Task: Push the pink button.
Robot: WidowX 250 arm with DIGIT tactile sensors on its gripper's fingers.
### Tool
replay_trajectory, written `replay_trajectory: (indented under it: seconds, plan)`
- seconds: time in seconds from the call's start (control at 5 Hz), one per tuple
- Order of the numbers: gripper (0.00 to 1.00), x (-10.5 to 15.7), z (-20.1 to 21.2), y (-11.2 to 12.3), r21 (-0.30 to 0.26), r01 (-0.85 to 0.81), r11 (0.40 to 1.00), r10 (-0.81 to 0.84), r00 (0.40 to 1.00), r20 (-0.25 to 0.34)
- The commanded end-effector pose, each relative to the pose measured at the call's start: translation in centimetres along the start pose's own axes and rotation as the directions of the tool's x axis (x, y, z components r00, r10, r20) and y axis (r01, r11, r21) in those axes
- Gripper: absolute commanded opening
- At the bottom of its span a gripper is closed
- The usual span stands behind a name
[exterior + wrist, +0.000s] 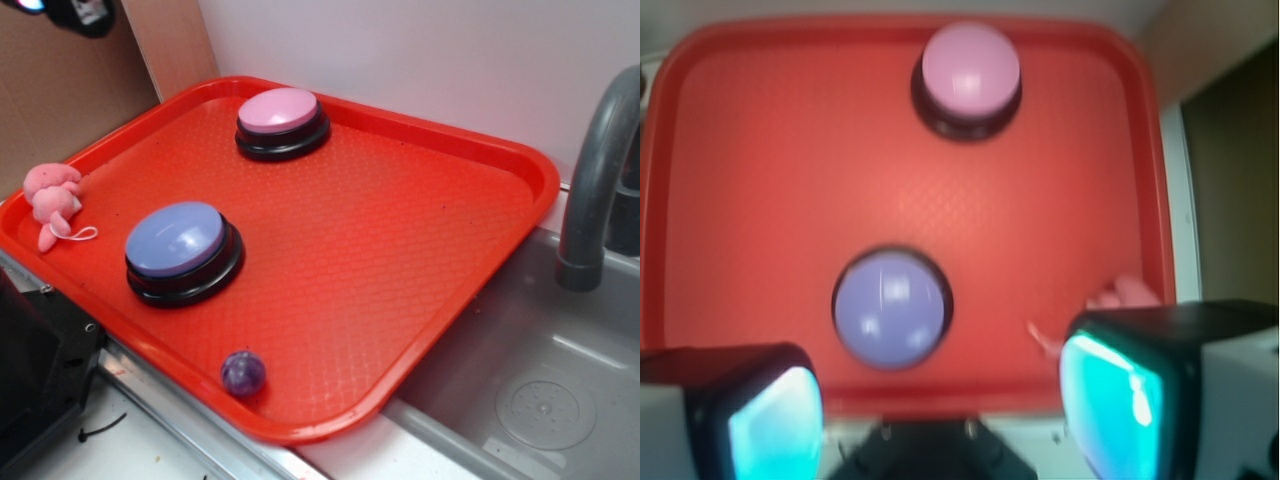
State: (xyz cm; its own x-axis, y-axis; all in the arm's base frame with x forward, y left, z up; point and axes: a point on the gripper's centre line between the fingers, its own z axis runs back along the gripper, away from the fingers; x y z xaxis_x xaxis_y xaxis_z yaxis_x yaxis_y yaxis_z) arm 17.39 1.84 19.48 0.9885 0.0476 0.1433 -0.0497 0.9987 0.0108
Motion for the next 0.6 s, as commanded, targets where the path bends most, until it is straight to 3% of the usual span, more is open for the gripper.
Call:
replay_trajectory:
  seconds: [0.0, 0.4]
  plan:
    - [1.00, 6.1, -4.1, 2.0, 0.007, 0.033, 0.999, -0.034, 0.996, 0.082]
    - [1.00, 9.3, -8.5, 2.6, 0.021, 0.073, 0.997, -0.075, 0.991, 0.107]
